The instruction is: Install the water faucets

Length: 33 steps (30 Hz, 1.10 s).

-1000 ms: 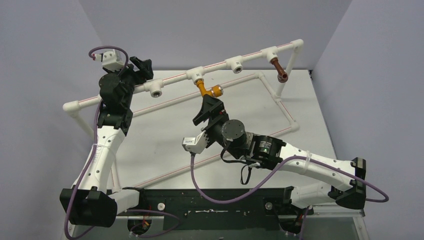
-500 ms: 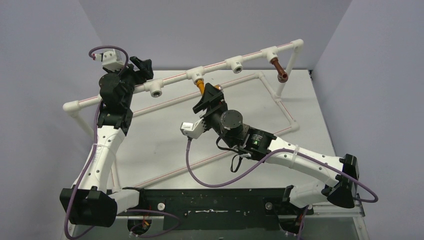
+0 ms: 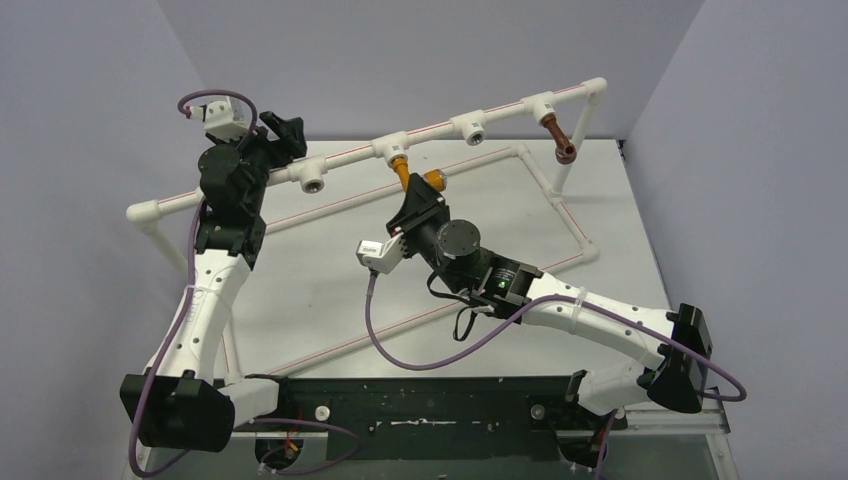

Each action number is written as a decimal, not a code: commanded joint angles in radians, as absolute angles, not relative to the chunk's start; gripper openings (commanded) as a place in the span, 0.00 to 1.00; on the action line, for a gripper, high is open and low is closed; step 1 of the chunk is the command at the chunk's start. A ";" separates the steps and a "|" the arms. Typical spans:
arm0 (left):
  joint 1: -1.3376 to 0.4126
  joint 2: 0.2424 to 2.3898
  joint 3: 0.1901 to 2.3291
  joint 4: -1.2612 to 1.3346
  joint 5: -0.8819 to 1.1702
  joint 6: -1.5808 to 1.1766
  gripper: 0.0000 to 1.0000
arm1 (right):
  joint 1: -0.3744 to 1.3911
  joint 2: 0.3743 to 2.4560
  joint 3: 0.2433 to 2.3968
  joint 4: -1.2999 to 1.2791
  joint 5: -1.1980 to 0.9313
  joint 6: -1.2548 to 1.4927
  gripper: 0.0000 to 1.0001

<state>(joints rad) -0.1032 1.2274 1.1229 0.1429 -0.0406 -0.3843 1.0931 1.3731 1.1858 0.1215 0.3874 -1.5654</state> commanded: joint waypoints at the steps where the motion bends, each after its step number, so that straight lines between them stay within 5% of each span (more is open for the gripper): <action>1: -0.178 1.371 0.982 -0.345 0.141 -0.365 0.74 | 1.086 1.365 1.181 0.276 0.408 -1.426 0.00; 33: -0.179 1.370 0.985 -0.347 0.145 -0.363 0.74 | 1.069 1.330 1.071 0.553 0.591 0.646 0.00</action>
<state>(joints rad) -0.1036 1.2293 1.1259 0.1364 -0.0402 -0.3866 1.0733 1.3712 1.0893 0.4561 0.5465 0.3107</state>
